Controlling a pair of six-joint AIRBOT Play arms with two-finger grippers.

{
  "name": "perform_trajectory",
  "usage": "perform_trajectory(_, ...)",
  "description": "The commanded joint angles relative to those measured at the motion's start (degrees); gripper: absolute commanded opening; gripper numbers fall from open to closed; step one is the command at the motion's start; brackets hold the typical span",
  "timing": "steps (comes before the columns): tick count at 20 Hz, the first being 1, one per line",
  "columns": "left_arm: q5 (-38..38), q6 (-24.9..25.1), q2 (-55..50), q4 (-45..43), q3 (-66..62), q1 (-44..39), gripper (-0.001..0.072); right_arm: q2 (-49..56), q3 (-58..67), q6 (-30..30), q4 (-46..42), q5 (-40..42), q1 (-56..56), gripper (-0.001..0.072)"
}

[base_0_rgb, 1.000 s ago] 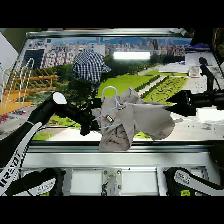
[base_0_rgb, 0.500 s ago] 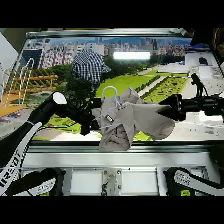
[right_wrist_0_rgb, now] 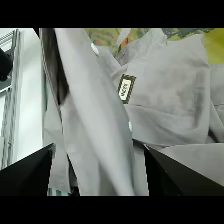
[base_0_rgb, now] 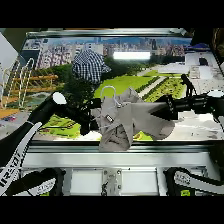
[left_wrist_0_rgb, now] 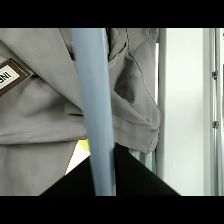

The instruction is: Fold the clothes and pants, and hang the long-sleeved shirts on hangers.

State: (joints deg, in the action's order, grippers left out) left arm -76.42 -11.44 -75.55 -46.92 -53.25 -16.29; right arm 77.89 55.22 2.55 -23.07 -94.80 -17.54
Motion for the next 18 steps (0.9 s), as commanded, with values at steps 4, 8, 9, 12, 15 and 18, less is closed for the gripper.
perform_trajectory(4,0.1,0.1,0.0,0.4,-0.1,0.0,0.0013,0.1,0.0,-0.4,0.1,-0.2,0.8,0.0612)
perform_trajectory(8,0.0,0.1,0.0,0.4,-0.1,0.0,0.0014,0.1,0.0,-0.4,0.2,-0.1,0.7,0.0613)
perform_trajectory(9,0.0,0.1,0.0,0.4,-0.1,0.0,0.0014,0.1,0.0,-0.4,0.4,-0.1,0.7,0.0612)
perform_trajectory(12,0.0,0.1,0.0,0.4,-0.1,0.0,0.0014,0.1,0.0,-0.3,0.5,-0.1,0.7,0.0612)
perform_trajectory(15,0.0,0.1,0.0,0.4,-0.1,0.0,0.0014,0.1,0.0,-0.3,0.4,0.1,0.7,0.0611)
perform_trajectory(18,0.0,0.1,0.0,0.4,-0.1,0.0,0.0014,0.1,0.0,-0.3,0.3,0.4,0.7,0.0442)
